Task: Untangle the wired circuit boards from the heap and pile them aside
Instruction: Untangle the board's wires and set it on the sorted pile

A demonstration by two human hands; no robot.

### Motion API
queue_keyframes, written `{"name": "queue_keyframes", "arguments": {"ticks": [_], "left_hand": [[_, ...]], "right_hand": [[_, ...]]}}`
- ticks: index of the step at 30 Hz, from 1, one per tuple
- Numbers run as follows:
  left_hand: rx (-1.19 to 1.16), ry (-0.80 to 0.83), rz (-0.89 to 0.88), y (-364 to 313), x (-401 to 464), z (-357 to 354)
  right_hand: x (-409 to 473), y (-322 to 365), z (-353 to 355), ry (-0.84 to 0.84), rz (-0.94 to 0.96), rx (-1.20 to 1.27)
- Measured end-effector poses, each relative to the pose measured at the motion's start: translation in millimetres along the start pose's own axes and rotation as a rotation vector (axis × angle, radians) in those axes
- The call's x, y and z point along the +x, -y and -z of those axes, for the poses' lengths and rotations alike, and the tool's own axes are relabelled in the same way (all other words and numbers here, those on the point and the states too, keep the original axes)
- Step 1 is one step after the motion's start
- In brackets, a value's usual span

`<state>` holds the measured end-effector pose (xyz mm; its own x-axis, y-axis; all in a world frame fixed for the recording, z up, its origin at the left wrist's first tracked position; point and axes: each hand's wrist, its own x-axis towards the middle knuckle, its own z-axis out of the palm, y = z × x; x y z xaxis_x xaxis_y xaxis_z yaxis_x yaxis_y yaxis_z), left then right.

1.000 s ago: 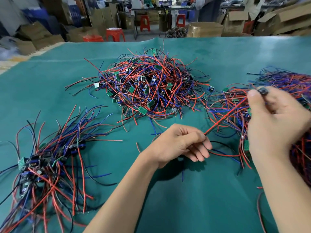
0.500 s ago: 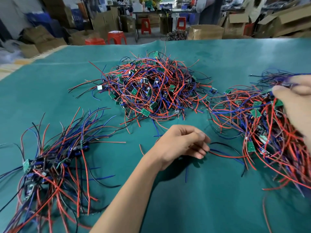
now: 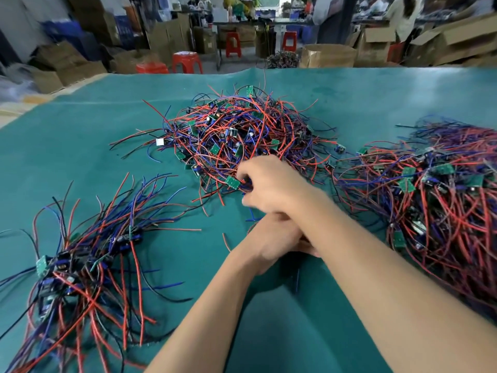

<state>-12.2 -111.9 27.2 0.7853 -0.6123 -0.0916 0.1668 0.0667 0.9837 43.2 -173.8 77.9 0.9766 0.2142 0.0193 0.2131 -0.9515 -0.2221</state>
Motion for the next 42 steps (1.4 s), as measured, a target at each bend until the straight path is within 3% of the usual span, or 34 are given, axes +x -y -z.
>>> {"name": "queue_keyframes", "arguments": {"ticks": [4,13,18,24,29,36,42], "left_hand": [[-0.001,-0.054,0.022,3,0,1],[0.036,0.013,-0.010,1,-1,-1],[0.080,0.062,-0.005,-2,2,-4],[-0.025,0.039,0.050,-1,6,0],[-0.175,-0.057,0.089,-4,10,-1],[-0.320,-0.231,0.080,-3,15,2],[-0.297,-0.253,0.102,-1,15,2]], "right_hand": [[8,0,-16,-0.043,-0.046,0.060],[-10,-11,-18,-0.172,-0.070,0.170],[-28,-29,-10,-0.412,-0.042,0.166],[-53,-73,1,-0.680,-0.204,0.207],[-82,-94,1,-0.850,-0.228,0.253],[-85,-70,-29,-0.681,0.005,0.255],[-89,-61,-23,-0.575,-0.012,0.361]]}}
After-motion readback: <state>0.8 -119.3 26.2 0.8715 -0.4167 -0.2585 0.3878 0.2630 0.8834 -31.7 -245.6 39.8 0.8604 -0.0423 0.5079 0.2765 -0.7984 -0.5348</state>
